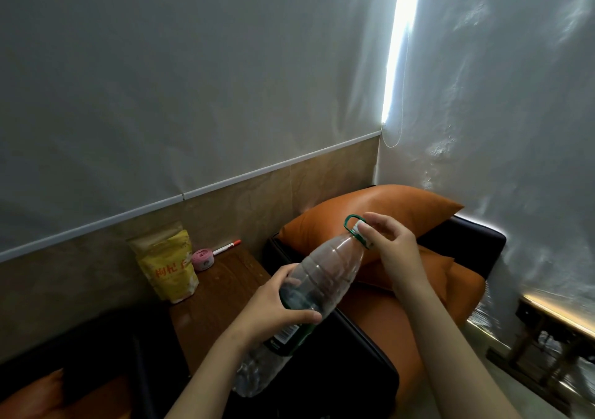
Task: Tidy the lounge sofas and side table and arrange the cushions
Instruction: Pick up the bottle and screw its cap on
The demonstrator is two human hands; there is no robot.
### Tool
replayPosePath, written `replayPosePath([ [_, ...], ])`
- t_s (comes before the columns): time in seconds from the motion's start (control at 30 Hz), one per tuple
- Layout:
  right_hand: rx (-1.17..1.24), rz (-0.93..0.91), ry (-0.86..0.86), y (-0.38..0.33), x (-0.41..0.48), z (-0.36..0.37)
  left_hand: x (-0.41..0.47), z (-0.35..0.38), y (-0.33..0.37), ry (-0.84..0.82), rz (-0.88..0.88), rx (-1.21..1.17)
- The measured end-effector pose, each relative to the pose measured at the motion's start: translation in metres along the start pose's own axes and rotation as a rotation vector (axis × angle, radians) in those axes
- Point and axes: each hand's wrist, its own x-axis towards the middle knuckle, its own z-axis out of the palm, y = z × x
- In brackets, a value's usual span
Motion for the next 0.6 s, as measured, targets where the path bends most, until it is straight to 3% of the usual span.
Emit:
replayPosePath([
  [0.2,-0.037,0.012,-0.118,0.002,0.0,-0.005,0.004,-0.001,-0.001,0.005,-0.016,0.019],
  [0.43,-0.06,-0.009,-0.143,0.006,-0.003,-0.004,0.008,0.001,0.002,-0.056,-0.025,0.057],
  [0.6,-0.089,-0.025,-0.157,0.01,-0.007,-0.001,0.013,0.007,0.011,0.078,-0.001,-0.014],
])
